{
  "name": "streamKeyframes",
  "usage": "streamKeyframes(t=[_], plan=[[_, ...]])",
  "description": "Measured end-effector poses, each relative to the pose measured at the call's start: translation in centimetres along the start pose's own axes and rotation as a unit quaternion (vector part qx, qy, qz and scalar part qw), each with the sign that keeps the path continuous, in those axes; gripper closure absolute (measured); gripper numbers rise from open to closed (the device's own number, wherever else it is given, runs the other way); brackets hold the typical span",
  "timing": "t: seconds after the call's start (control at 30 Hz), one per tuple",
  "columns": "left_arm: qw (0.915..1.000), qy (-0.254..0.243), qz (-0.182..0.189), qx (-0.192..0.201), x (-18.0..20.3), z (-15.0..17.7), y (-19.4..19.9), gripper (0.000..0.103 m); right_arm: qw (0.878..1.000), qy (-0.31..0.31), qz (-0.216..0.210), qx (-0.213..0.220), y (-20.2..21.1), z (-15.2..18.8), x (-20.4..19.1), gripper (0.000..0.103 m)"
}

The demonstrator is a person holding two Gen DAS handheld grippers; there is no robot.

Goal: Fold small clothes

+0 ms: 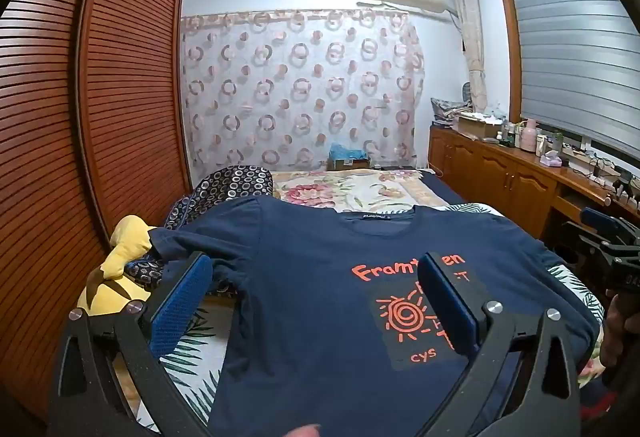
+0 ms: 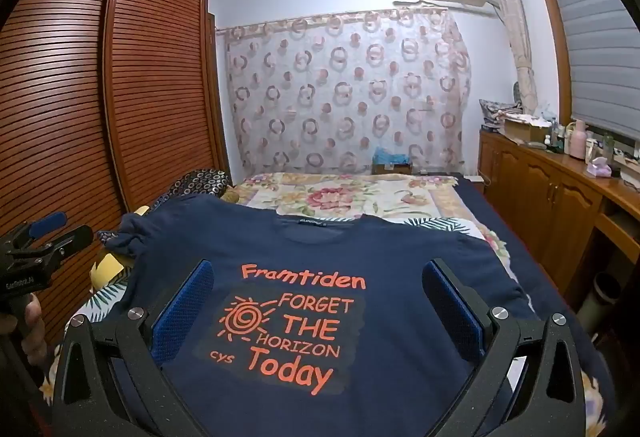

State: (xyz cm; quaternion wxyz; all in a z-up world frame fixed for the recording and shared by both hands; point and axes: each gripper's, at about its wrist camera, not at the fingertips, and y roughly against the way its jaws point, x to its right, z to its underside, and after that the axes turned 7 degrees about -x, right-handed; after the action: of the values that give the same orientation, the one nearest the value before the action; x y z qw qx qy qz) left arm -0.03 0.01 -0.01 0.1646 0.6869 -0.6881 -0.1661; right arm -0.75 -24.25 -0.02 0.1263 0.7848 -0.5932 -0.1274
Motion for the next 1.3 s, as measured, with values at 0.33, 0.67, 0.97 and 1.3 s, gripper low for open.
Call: streamKeyframes(t=[0.33,0.67,0.97,1.3], plan=[[1.0,-0.001,0.0,-0.005,-0.26,-0.15,0.1,0.0,1.0,0.0,0.001,-0.001,0.0,-0.02,-0.01,0.0],[1.0,-0.001,-0.001,-0.006,-0.17,-0.15,-0.02,0.0,1.0,0.0,0.0,0.0,0.0,0.02,0.01,0.0],[1.0,-0.003,-0.001,-0.007,-0.11,-0.18,-0.05,0.0,1.0,0.001,0.0,0.0,0.25,-0.06,-0.29,0.0],[1.0,-0.005,-0.002,-0.006,-0.33,-0.04,-0.13,0.0,1.0,0.0,0.0,0.0,0.21,-0.05,-0.29,0.0]])
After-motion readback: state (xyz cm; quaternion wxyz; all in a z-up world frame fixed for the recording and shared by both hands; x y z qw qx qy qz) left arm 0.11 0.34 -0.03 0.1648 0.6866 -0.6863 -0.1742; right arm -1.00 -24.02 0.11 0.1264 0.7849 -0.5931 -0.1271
